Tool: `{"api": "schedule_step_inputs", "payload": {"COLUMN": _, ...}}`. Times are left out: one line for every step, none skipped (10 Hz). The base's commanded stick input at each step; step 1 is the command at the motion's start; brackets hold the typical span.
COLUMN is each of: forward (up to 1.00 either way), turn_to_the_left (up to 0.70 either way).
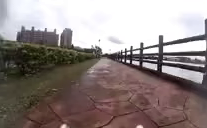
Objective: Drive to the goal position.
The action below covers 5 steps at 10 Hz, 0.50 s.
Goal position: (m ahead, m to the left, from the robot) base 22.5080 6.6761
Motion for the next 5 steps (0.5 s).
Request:
{"api": "schedule_step_inputs", "payload": {"forward": 0.85, "turn_to_the_left": -0.14}}
{"api": "schedule_step_inputs", "payload": {"forward": 0.85, "turn_to_the_left": -0.28}}
{"api": "schedule_step_inputs", "payload": {"forward": 0.85, "turn_to_the_left": -0.33}}
{"api": "schedule_step_inputs", "payload": {"forward": 0.85, "turn_to_the_left": -0.33}}
{"api": "schedule_step_inputs", "payload": {"forward": 0.85, "turn_to_the_left": -0.33}}
